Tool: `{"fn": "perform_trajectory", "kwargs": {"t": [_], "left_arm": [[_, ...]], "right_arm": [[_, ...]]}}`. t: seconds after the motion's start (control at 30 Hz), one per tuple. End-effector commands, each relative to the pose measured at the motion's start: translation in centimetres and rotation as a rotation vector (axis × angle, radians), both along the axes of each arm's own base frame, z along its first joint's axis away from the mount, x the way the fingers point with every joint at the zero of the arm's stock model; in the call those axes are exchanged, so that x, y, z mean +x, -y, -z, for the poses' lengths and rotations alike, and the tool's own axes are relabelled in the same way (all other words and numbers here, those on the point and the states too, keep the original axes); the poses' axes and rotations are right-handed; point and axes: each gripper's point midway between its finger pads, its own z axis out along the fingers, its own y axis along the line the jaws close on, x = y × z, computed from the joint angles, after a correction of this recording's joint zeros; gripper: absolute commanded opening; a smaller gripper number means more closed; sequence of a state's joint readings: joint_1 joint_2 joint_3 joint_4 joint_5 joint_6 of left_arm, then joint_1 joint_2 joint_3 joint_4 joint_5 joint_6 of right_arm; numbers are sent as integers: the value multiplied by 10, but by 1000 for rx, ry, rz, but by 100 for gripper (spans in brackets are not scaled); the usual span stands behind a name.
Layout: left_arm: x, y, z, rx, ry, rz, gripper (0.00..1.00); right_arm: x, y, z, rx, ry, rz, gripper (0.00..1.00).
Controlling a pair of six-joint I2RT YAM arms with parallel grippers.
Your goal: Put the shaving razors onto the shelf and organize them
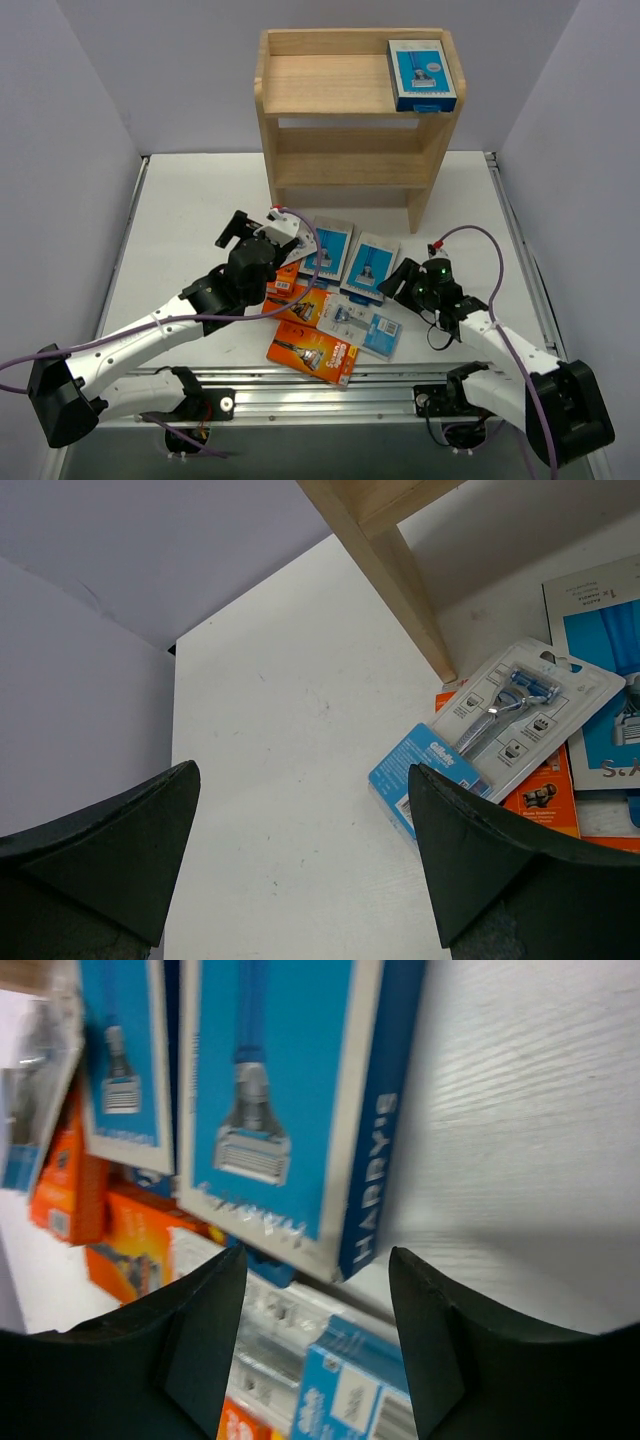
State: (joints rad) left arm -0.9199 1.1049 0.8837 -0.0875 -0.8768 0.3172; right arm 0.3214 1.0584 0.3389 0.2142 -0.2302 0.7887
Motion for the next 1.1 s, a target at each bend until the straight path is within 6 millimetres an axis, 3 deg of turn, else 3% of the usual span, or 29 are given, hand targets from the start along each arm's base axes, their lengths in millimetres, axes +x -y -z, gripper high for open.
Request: {"fn": "perform_trajectory", "kwargs": {"t": [0.0, 0.13, 0.3, 0.5, 0.8, 1.07], "left_arm": [[0, 3, -27, -82, 38, 13, 94], [-1, 4, -27, -83, 39, 17, 94], [-3, 4, -29, -87, 42, 20, 94], [-3, 4, -29, -83, 43, 20, 94], [-4, 3, -31, -85, 49, 20, 94], [-6, 3, -32, -90, 53, 23, 94]], "right_arm": [[6, -9, -41, 46, 107, 21, 54], [-3, -23, -51, 115, 114, 13, 46], [-7, -32, -45, 138, 95, -8, 33], [-4, -47, -42, 156, 89, -45, 26], [-16, -66, -26, 118, 31, -102, 27], [-21, -53, -12, 14, -18, -59, 31]]}}
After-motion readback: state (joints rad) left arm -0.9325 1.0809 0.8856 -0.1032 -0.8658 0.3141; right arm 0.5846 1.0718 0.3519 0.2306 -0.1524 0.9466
